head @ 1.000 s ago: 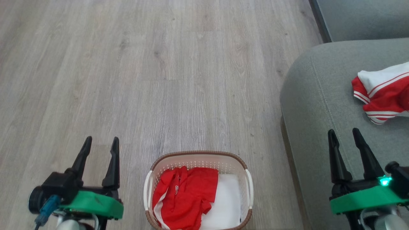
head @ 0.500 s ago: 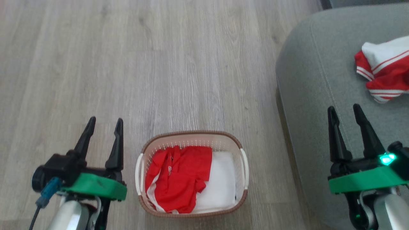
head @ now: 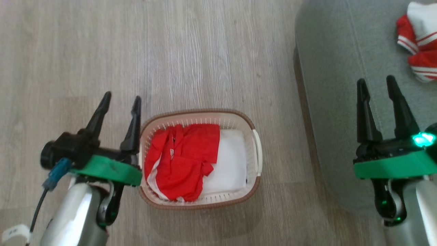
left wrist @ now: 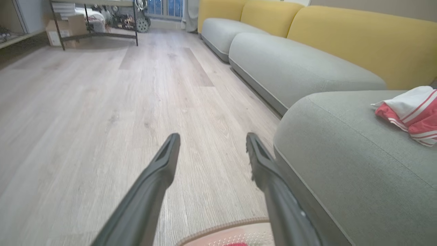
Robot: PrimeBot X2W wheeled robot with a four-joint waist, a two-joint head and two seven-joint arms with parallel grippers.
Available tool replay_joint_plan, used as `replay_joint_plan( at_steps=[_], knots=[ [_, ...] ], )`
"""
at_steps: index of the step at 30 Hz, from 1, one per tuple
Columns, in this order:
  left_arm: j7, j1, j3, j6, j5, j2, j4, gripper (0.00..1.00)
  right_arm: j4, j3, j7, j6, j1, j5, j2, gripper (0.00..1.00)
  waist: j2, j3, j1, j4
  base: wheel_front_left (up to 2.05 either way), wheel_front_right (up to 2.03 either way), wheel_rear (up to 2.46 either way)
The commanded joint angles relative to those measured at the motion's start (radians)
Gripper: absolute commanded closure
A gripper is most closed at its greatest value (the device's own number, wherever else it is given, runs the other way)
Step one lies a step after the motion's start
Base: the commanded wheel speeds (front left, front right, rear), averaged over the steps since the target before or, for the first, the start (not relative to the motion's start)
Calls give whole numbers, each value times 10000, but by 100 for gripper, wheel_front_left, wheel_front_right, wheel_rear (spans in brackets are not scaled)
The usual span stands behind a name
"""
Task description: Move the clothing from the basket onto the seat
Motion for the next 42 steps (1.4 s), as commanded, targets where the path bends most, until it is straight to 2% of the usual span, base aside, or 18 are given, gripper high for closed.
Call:
replay_joint_plan(
  at_steps=[1, 9, 16, 20, 34, 42],
  knots=[
    [-124, -475, 223, -100, 72, 55, -138, 0, -369, 140, -107, -2, -300, -114, -129, 0, 0, 485, -2, -90, 0, 0, 0],
    [-121, -1444, -322, -517, 210, -205, 1000, 0, -436, 149, -177, -2, -915, -244, -60, 0, 0, 1426, -2, -230, 0, 0, 0],
    [-104, -2377, -851, -848, 212, -398, 2544, 0, -531, 186, -203, -2, -1340, -355, -12, 0, 0, 2099, -2, -409, 0, 0, 0],
    [152, -2881, -1037, -987, -136, -642, 3592, 0, -555, 270, -211, -2, -1594, -379, -36, 0, 0, 2459, -2, -522, 0, 0, 0],
    [1227, -5043, -1983, -1156, -721, -1082, 7451, 0, -896, 345, -222, -2, -2600, -452, 197, 0, 0, 3968, -2, -1020, 0, 0, 0],
    [1751, -6026, -2389, -1163, -1201, -972, 9148, 0, -1562, 136, -223, -2, -3087, -469, 620, 0, 0, 4806, -2, -1289, 0, 0, 0]
  ],
)
